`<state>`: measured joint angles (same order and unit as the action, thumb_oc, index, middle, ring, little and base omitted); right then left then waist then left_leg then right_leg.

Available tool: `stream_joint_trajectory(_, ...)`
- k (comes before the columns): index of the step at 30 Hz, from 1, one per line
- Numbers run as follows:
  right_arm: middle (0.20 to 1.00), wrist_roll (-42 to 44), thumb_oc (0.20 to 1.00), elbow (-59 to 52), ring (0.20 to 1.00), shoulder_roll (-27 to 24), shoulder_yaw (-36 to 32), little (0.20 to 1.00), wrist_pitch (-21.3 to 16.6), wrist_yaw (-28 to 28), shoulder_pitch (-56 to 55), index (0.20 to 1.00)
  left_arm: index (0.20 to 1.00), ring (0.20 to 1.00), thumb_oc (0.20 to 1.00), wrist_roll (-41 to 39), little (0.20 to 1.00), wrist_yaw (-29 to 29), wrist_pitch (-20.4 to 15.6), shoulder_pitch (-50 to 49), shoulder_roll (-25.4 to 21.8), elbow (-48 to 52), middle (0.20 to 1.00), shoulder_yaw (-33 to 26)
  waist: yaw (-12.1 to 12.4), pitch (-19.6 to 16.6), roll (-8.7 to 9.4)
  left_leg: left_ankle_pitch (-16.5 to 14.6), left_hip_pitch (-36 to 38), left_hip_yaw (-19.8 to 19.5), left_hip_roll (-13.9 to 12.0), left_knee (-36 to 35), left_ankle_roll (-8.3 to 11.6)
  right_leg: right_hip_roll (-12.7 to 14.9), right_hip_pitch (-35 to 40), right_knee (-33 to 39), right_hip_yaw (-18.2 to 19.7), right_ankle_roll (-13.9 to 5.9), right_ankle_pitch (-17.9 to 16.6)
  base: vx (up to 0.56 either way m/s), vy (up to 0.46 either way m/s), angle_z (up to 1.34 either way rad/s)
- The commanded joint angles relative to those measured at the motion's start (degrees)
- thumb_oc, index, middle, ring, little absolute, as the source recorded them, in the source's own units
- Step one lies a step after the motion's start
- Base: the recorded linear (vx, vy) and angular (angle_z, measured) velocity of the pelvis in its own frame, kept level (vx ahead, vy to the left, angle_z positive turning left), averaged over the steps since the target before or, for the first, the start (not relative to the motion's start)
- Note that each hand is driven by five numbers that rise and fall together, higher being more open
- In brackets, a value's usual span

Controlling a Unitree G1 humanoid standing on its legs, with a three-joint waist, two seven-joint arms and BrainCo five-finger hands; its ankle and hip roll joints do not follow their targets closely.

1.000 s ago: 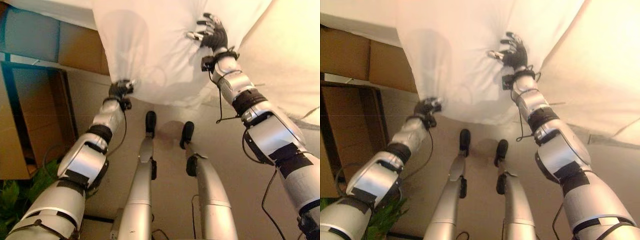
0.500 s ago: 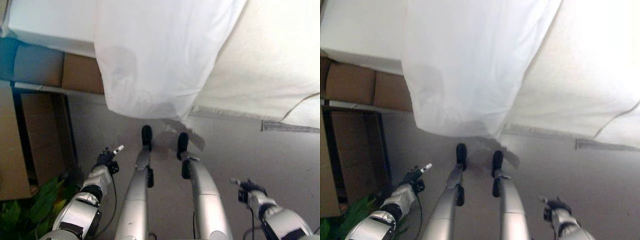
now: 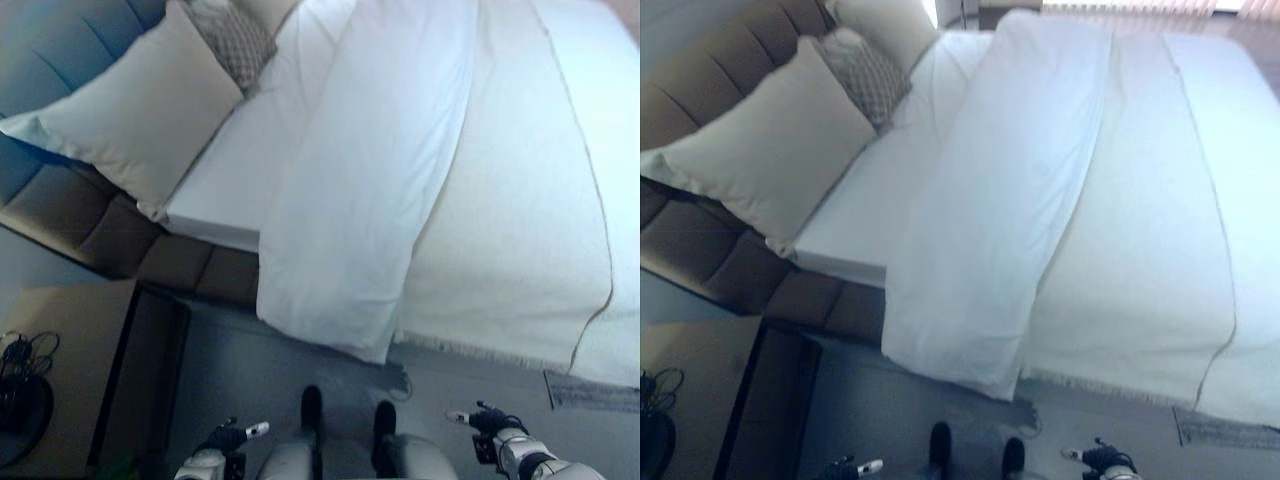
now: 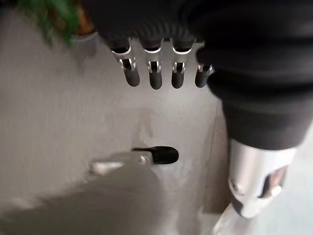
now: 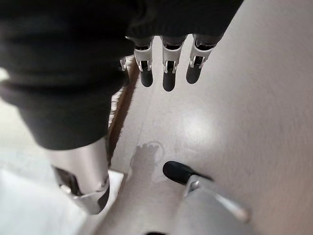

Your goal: Make the bed

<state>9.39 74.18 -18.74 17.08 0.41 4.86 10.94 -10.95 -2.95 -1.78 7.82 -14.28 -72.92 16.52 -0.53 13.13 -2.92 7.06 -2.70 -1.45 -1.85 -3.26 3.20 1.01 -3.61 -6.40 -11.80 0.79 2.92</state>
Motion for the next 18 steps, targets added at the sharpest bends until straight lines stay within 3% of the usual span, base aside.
stream_joint_trajectory(1, 1.0, -6.35, 1.0, -1.43, 1.0, -1.74, 2.17, 1.0, 0.53, -2.12, -1.2, 1.0, 1.0, 1.0, 1.0, 9.19, 1.0, 0.25, -0.55, 1.19, -0.18, -0.34, 1.0, 0.68, 0.11, -2.21, 2.51, -2.49, 0.76, 1.85, 4.54, 0.12, -0.75, -0.42, 2.26, 5.98, 3.12, -5.38, -3.99, 0.07, 0.0, -0.16)
stream_joint_trajectory(6, 1.0, -8.78, 1.0, -0.23, 1.0, -0.24, 1.61, 1.0, 1.12, -3.49, -4.41, 1.0, 1.0, 1.0, 1.0, 12.26, 1.0, 0.18, -0.17, -1.92, 0.38, -1.68, 1.0, -1.31, 0.58, -7.6, 3.16, -3.82, 5.46, 3.34, 4.54, -1.74, -1.0, -0.73, 6.64, 9.55, 4.02, -5.9, -4.9, 0.08, 0.007, -0.13)
stream_joint_trajectory(18, 1.0, -9.93, 1.0, 0.18, 1.0, 1.96, 2.56, 1.0, 1.31, -4.19, -5.57, 1.0, 1.0, 1.0, 1.0, 13.73, 1.0, 0.63, 0.44, -3.48, 0.85, -3.55, 1.0, -2.34, 0.46, -10.17, 3.41, -5.07, 7.27, 5.43, 4.4, -1.74, -1.35, -0.74, 8.47, 10.77, 4.63, -6.16, -5.43, 0.01, 0.01, -0.07)
